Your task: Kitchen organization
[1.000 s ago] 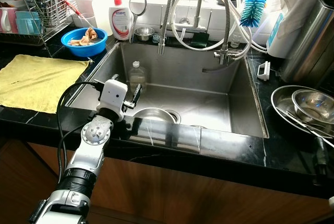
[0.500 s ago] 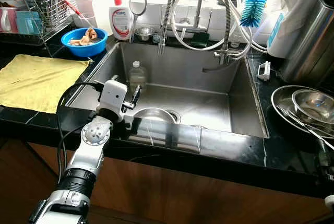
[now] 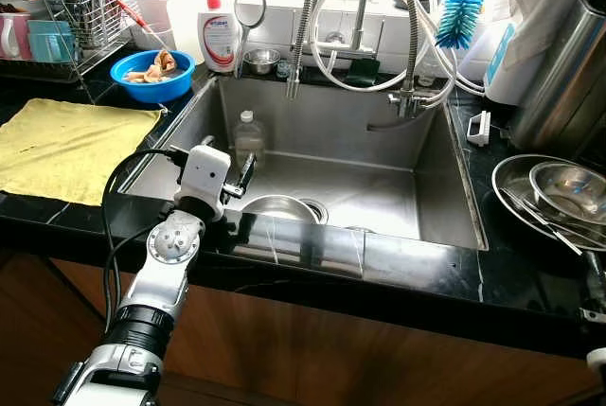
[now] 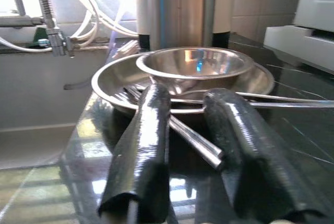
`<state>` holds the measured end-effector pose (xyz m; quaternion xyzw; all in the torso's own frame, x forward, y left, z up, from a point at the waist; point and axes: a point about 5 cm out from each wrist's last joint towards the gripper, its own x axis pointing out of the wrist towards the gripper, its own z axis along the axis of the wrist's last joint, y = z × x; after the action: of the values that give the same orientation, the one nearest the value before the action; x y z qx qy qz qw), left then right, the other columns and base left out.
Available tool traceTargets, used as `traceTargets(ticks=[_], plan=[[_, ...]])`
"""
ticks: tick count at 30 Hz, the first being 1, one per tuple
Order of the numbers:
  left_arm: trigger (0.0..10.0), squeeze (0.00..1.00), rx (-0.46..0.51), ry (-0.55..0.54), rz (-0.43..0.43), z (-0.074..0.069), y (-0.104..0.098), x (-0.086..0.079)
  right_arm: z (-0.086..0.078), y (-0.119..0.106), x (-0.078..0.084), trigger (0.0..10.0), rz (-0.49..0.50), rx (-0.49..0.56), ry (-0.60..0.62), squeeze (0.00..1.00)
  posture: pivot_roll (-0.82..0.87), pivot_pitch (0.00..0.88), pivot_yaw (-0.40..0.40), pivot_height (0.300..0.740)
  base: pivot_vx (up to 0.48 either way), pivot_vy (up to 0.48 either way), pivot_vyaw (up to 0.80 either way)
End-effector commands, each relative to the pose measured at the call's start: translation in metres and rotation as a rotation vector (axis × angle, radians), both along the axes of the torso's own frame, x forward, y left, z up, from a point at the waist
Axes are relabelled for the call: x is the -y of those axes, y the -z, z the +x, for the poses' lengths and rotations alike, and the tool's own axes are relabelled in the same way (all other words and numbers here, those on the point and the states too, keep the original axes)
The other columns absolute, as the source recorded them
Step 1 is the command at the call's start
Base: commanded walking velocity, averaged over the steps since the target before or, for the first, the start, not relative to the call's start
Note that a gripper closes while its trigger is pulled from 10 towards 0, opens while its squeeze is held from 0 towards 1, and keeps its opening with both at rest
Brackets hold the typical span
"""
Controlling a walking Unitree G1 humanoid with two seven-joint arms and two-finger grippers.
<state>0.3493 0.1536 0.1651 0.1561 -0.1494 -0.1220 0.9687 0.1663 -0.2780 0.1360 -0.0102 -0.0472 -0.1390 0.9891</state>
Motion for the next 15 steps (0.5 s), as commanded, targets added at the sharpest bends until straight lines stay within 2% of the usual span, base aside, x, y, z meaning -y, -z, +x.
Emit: traceTargets(ticks=[1, 15], plan=[[10.0, 0.0, 0.027, 0.008, 0.038, 0.0023, -0.0062, 0.0017, 0.0031, -0.0018, -0.0036, 0.0, 0.009, 0.002, -0.024, 0.0, 0.04, 0.0, -0.008, 0.74, 0.0, 0.0, 0.0], [10.0, 0.0, 0.036, 0.011, 0.044, 0.0036, -0.0085, 0.003, 0.0091, -0.0042, -0.012, 0.0, 0.031, 0.027, -0.069, 0.0, 0.04, 0.0, -0.005, 0.74, 0.0, 0.0, 0.0]])
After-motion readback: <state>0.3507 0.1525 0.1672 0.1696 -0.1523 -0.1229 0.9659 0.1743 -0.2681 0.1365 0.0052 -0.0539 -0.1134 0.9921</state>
